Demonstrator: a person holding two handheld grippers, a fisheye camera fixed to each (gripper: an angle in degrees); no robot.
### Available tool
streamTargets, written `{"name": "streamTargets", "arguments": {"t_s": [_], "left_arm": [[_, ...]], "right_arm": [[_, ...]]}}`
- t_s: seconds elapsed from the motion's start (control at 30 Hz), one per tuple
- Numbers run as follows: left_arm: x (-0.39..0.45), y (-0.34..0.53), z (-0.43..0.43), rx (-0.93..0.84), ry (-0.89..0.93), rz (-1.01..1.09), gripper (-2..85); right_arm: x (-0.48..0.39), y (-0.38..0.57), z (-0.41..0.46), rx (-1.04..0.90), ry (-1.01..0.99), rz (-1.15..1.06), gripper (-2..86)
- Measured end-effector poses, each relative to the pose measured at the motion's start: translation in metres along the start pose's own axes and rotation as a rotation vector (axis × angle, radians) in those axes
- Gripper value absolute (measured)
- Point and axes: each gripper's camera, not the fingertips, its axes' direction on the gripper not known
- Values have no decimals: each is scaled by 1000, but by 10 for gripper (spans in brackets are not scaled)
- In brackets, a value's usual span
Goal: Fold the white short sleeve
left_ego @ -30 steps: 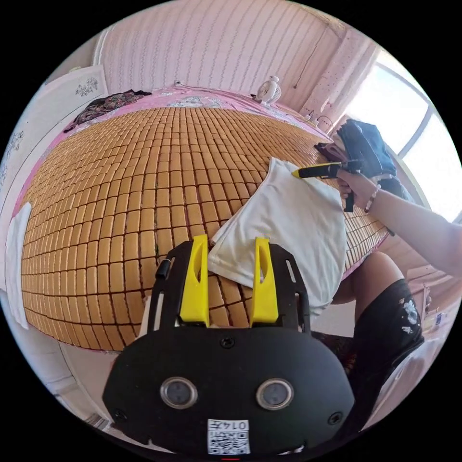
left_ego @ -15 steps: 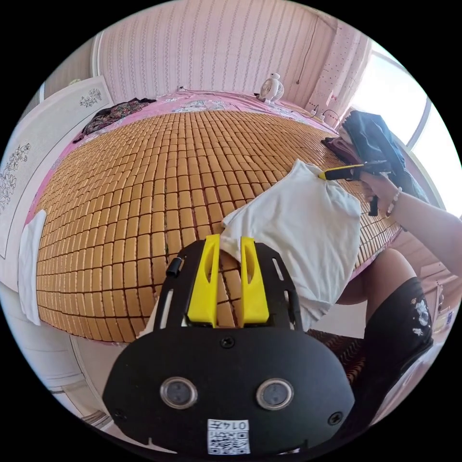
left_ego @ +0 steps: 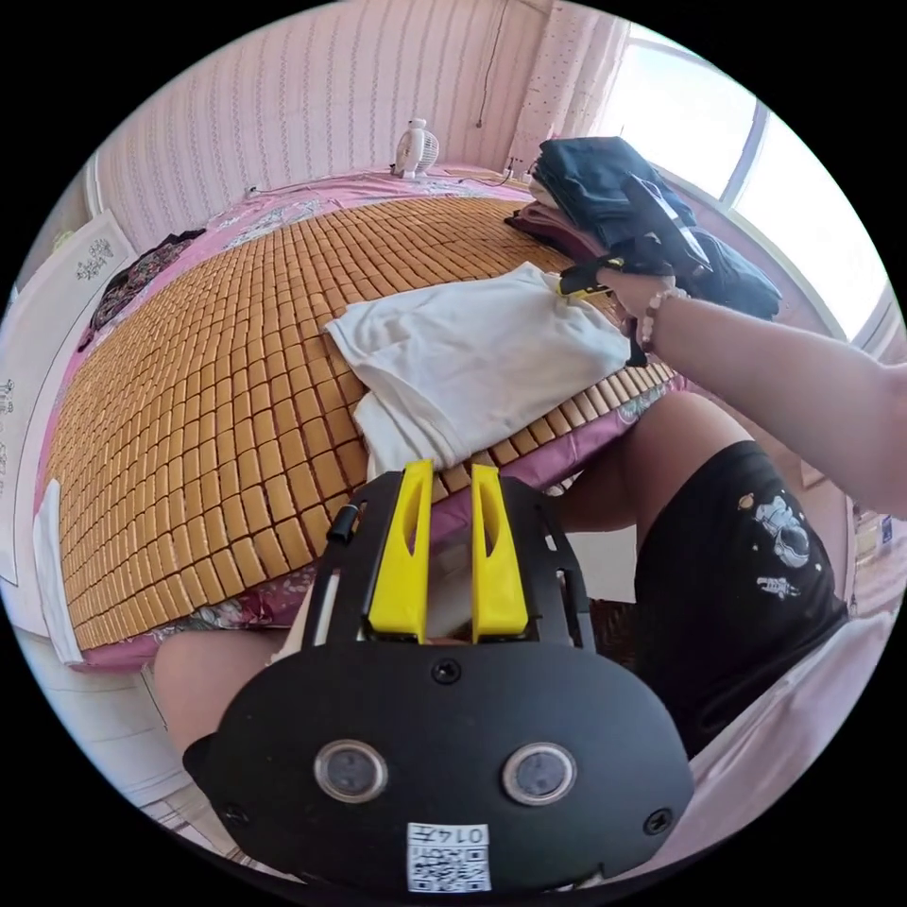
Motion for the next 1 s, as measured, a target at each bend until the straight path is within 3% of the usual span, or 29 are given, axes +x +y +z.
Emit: {"name": "streamTargets", "arguments": {"t_s": [0.33,0.6,0.83,1.0], "left_arm": [[9,2,28,-9,-109,47,54],[-66,16,-17,-23,196,-11,-7],[-124,14,-31,-40,235,-136,-1],[-91,-25,-23,-53,289,-125,51]], "right_arm": [[17,1,-5,30,-31,0,19],[42,-7,-10,24,-114,-17,20],[59,-13,-15,30,-145,-15,20],[66,-18,-17,35,-147,-5,21]]}}
